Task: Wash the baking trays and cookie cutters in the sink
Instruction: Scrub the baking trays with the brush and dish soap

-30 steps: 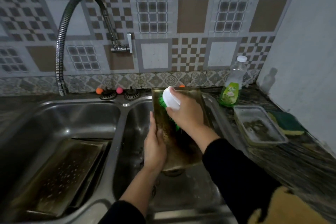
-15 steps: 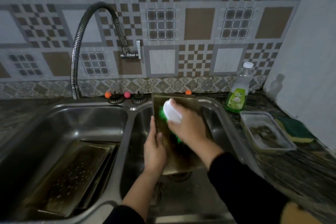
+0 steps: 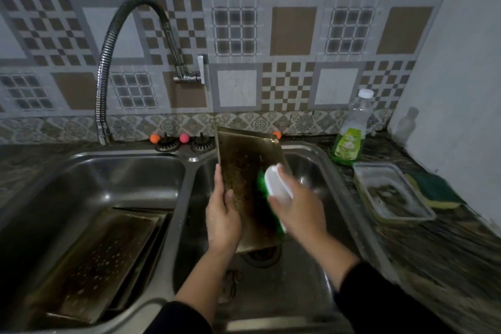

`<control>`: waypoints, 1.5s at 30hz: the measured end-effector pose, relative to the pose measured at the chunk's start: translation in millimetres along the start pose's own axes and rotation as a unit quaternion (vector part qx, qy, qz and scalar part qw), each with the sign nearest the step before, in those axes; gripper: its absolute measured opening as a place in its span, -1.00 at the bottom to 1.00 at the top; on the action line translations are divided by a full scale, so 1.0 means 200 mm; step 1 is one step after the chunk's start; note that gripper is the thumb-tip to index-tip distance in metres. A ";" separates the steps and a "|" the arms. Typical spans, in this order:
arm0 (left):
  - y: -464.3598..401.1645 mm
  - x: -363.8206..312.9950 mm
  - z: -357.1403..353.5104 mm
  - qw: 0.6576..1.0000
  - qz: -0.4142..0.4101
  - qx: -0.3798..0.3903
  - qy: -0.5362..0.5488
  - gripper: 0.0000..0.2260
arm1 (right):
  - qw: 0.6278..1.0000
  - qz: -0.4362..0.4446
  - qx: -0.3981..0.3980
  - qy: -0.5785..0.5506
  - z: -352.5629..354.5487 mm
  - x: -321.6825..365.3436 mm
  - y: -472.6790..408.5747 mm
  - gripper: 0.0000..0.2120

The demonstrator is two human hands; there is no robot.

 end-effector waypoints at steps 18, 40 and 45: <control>0.16 -0.21 -0.32 0.922 -0.111 0.147 -0.340 -0.39 | 0.979 -0.122 -0.081 -0.145 0.12 0.10 -0.38 -0.40; -0.16 -0.02 -0.01 0.996 0.028 0.028 0.079 -0.41 | 0.965 -0.137 -0.058 -0.216 0.48 -0.06 -0.38 -0.23; -0.17 -0.04 -0.01 0.999 0.006 0.005 0.039 -0.41 | 0.989 -0.030 -0.131 -0.066 0.59 0.03 -0.38 -0.33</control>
Point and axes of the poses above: each hand's wrist, its own y-axis away from the middle knuckle, its own z-axis out of the back of the hand, x = y × z, the point moved 7 cm from there along -y, towards the middle knuckle
